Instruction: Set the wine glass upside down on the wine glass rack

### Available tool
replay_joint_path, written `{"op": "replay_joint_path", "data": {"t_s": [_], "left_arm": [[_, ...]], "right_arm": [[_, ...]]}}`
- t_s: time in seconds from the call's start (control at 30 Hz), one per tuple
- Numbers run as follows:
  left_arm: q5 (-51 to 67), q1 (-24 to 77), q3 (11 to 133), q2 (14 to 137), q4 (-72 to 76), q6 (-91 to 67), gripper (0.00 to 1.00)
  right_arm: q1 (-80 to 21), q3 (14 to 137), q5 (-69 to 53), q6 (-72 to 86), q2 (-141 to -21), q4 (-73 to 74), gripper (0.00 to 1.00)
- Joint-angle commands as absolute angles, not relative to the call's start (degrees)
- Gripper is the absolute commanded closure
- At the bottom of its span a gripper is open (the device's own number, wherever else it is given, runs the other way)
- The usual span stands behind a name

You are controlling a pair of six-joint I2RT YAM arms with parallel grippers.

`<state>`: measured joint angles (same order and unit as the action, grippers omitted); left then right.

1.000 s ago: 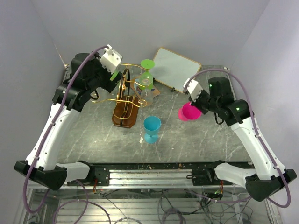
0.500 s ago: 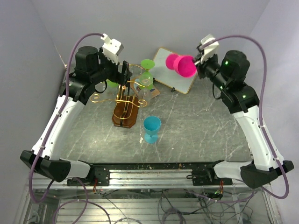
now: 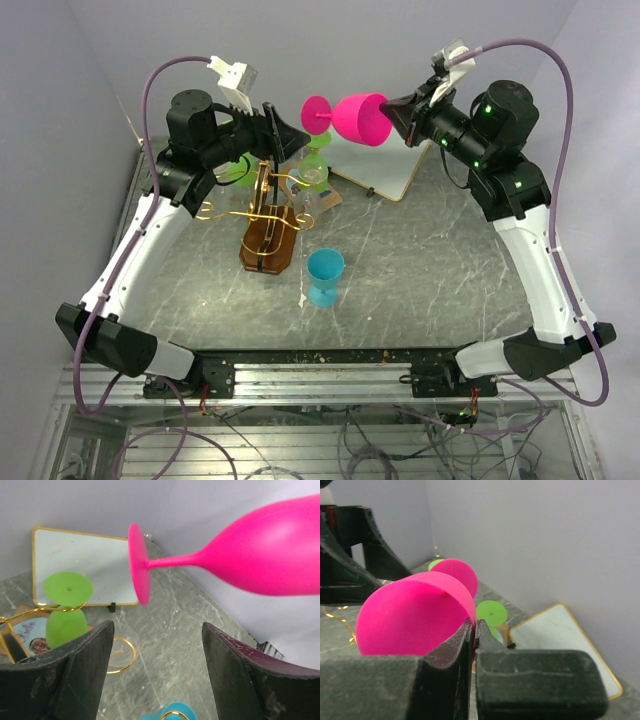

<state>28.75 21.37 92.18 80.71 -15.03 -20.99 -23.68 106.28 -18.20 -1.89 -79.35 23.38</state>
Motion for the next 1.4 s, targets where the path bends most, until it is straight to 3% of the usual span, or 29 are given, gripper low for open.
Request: {"op": "replay_joint_path", "data": {"t_s": [0.0,0.13,0.37,0.83,0.97,1.2,1.37], "left_arm": [[31.76,21.01,90.38,80.27,-7.76,-26.72,0.22],[30.54,21.0,89.15,80.03,-7.74,-27.07,0.3],[30.6,21.01,88.02,79.51,-7.26,-27.07,0.33],[33.29,21.01,87.8,79.39,-4.95,-27.07,0.75],[33.91,21.01,87.39,79.53,-3.92,-27.4,0.91],[31.55,20.92,87.83,78.91,-5.97,-25.83,0.93],[27.2,20.7,89.17,78.23,-9.81,-22.25,0.93]], "right_arm": [[-23.03,105.12,-24.77,3.28,-78.55,19.64,1.0],[-21.53,103.56,-27.91,5.51,-77.61,18.24,1.0],[-19.21,100.56,-32.69,7.93,-75.48,15.56,1.0],[-17.93,98.6,-37.59,9.48,-74.62,13.36,1.0],[-17.98,97.81,-37.89,9.49,-74.71,12.94,1.0],[-17.88,96.6,-37.76,7.94,-74.62,13.1,0.99],[-17.55,96.64,-36.56,5.59,-74.44,14.43,0.78]]}}
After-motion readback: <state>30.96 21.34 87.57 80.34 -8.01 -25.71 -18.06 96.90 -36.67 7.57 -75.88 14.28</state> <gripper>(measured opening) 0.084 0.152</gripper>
